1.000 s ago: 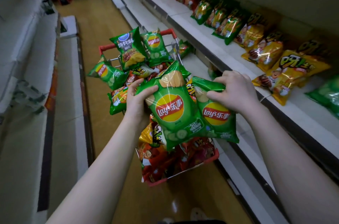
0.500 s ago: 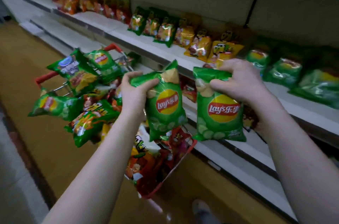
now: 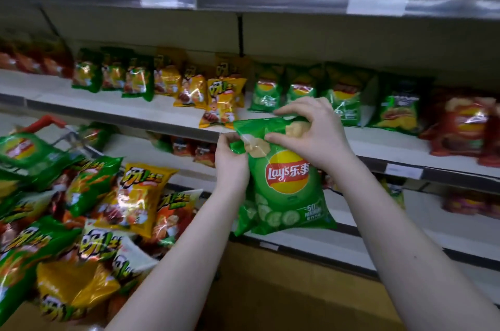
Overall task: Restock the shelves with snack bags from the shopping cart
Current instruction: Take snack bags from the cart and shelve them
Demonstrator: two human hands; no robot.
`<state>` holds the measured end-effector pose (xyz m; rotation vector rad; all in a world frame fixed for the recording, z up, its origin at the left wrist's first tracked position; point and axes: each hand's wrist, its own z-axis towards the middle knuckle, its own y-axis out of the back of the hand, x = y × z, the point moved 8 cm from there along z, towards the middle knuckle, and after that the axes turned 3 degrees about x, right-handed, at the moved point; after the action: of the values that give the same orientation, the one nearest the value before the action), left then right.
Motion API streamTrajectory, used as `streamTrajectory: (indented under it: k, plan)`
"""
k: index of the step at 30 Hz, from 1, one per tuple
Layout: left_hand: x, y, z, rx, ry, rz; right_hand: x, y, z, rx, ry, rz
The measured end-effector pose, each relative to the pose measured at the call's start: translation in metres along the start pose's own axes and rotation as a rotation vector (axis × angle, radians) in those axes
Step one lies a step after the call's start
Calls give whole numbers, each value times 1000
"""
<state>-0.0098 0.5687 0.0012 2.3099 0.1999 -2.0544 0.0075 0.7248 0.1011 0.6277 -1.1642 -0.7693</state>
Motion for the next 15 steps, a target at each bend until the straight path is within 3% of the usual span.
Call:
streamTrajectory:
  k: [6,15]
  plan:
    - [3,-96,8,49,-1,-10,-108,46,-11,-101,-440,41]
    - [2,-220,14,65,-31,5,-207,112,-8,-179,-493,255]
